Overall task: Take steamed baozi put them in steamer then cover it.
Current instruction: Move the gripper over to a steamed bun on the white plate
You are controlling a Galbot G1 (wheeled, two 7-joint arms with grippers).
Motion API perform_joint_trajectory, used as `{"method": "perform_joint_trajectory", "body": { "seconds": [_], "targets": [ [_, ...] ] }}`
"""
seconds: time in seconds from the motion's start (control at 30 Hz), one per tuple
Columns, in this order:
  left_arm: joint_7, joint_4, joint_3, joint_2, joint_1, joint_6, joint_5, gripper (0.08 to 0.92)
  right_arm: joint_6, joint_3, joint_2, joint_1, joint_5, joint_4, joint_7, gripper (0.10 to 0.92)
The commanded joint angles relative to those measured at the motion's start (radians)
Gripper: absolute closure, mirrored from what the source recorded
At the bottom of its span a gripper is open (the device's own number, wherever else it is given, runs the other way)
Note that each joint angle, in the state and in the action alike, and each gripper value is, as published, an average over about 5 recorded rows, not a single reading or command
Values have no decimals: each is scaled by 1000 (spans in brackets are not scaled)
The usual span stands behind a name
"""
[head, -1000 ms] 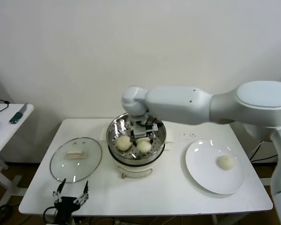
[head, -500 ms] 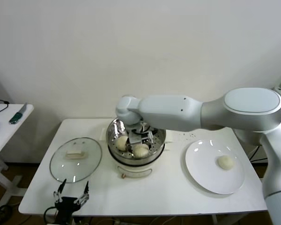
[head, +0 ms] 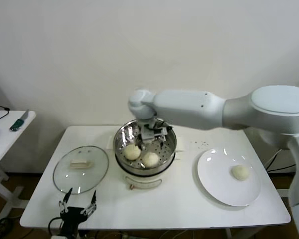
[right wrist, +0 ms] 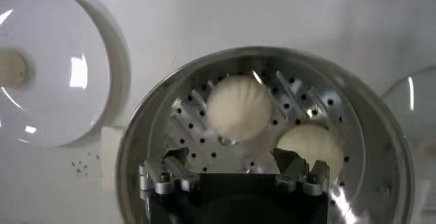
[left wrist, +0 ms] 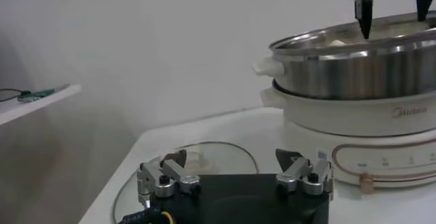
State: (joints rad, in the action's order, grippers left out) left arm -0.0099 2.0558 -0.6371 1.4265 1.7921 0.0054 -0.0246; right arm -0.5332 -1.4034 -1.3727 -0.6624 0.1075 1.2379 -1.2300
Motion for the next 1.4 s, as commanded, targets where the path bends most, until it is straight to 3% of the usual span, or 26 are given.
{"method": "perform_joint_trajectory", "body": {
  "seconds": [0.03, 0.13, 0.23, 0.53, 0.9, 1.2, 1.4],
  "targets": [
    [-1, 4, 0, -8, -1, 0, -2, 177, 276, -192, 254, -213, -290, 43, 160, 203],
    [-1, 3, 5, -7, -4, 4, -5, 177, 476, -283, 372, -256, -445, 68, 206, 203],
    [-2, -2, 22, 6, -20, 11, -28, 177, 591, -291, 477, -244, -499, 74, 180, 203],
    [-7, 7, 47, 17, -65, 47, -45, 177, 737, -151, 722, -19, -371, 74, 164, 203],
    [-9, 6, 34, 16, -50, 50, -46, 177, 687, 197, 840, 414, -154, -77, 124, 203],
    [-16, -1, 39, 25, -46, 54, -65, 177, 607, 377, 761, 565, -30, -263, 114, 203],
    [-29, 9, 40, 35, -44, 69, -52, 177, 602, 406, 714, 599, -11, -300, 105, 203]
  ]
}}
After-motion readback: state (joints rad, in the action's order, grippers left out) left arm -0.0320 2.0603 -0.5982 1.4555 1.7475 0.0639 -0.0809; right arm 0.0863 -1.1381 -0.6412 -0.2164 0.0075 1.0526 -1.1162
